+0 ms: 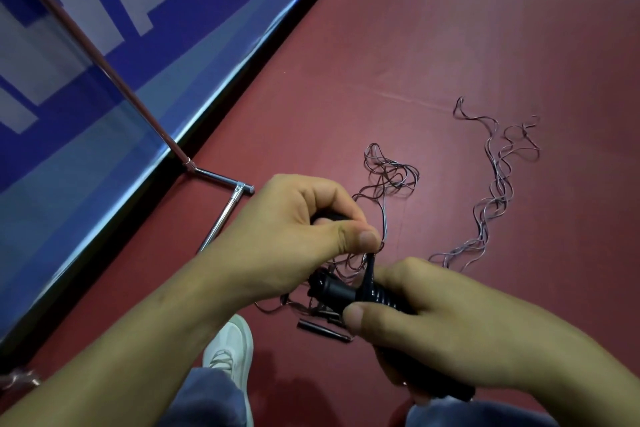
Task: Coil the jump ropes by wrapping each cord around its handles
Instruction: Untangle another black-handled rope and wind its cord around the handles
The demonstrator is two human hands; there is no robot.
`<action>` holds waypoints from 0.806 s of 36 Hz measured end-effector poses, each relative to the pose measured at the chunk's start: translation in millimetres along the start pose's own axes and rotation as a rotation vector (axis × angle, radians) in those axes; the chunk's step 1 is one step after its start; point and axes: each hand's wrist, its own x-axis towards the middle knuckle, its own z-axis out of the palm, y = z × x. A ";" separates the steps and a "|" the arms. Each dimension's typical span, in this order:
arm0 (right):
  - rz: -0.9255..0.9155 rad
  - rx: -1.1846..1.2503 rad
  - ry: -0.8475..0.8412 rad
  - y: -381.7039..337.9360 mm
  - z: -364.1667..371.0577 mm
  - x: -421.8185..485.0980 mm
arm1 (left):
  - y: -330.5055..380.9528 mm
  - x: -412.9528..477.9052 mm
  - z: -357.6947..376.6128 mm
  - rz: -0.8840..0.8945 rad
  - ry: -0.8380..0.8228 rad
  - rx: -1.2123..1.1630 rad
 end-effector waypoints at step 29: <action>-0.274 0.600 0.480 7.8 -16.3 3.8 | 1.9 -16.3 2.7 -0.206 -0.078 0.082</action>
